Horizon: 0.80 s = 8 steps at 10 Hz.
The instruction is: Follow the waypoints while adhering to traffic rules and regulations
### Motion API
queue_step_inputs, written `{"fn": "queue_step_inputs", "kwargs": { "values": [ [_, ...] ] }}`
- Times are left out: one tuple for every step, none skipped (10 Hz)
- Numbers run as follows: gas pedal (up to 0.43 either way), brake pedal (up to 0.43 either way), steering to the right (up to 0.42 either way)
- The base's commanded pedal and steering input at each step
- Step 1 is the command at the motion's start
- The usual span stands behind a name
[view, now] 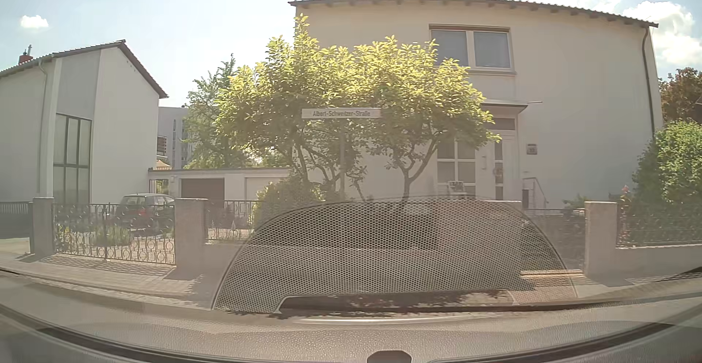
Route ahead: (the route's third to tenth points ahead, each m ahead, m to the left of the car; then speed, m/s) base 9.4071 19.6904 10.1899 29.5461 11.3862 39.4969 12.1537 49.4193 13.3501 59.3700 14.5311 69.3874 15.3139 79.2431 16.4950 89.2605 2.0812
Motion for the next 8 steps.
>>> {"fn": "queue_step_inputs", "kwargs": {
  "values": [
    [0.370, 0.000, -0.699],
    [0.378, 0.000, -0.708],
    [0.378, 0.000, -0.704],
    [0.378, 0.000, -0.700],
    [0.370, 0.000, -0.699],
    [0.370, 0.000, -0.699],
    [0.358, 0.000, -0.699],
    [0.299, 0.000, -0.699]
  ]
}}
